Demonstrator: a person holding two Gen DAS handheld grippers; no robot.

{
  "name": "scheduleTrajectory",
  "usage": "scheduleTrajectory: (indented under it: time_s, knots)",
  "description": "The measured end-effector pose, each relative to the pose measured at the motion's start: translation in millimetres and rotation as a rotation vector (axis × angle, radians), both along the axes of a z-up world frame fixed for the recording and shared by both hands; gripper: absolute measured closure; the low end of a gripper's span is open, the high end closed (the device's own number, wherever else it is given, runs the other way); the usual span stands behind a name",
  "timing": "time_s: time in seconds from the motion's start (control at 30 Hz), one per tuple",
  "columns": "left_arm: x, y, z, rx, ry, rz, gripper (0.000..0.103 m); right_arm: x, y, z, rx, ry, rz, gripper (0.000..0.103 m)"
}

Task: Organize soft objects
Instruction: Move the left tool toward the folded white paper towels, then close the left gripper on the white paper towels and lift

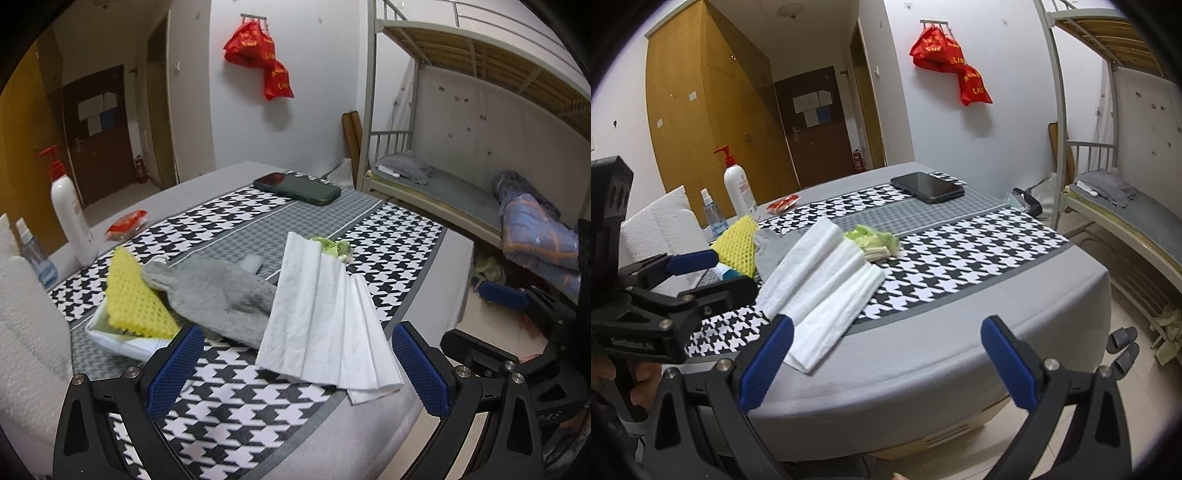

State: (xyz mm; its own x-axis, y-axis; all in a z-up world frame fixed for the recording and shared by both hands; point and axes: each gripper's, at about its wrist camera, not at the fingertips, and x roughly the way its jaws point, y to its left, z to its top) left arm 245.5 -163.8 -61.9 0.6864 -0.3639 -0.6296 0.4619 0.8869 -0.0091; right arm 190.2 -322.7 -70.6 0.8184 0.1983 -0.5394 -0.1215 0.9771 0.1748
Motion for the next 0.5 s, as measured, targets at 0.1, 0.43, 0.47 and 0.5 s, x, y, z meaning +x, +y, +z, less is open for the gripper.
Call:
scheduleTrajectory:
  time_s: [0.1,0.43,0.47,0.5]
  knots:
    - [7,-7,-5,0.016,0.014,-0.012,0.009,3,-4,-2,0.003,0.006,-0.003,0.001]
    - [30,-19,-26,0.040,0.103,-0.051,0.036,10,-13,-7,-0.006,0.023,-0.017,0.001]
    - [31,-20,-28,0.038,0.108,-0.055,0.037,11,-14,-7,-0.006,0.025,-0.018,0.001]
    - [32,-20,-29,0.037,0.113,-0.057,0.040,11,-14,-8,-0.007,0.026,-0.020,0.001]
